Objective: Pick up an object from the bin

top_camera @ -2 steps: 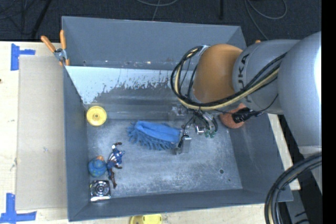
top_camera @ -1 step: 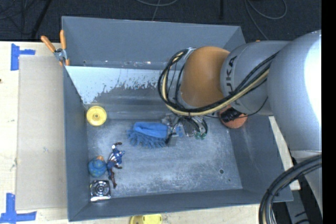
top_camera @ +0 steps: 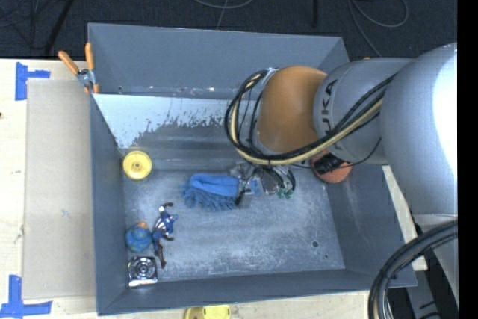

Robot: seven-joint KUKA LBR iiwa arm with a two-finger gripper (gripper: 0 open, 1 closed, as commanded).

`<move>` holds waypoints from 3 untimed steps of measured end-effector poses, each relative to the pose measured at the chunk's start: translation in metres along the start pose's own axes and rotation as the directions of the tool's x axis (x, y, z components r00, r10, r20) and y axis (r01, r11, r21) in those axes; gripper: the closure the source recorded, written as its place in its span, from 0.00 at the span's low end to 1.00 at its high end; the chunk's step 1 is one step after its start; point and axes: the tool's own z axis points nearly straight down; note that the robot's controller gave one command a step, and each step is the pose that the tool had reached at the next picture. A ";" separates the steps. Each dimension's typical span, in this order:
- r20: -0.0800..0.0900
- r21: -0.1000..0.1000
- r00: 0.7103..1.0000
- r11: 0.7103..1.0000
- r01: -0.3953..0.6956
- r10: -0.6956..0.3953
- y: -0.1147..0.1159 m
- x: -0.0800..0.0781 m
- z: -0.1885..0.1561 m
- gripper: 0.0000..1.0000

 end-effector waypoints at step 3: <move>0.002 0.000 0.965 0.965 0.262 -0.262 0.014 0.002 -0.055 0.00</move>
Offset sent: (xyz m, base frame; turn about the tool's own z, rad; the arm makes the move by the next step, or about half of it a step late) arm 0.0000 0.0000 0.0000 0.0000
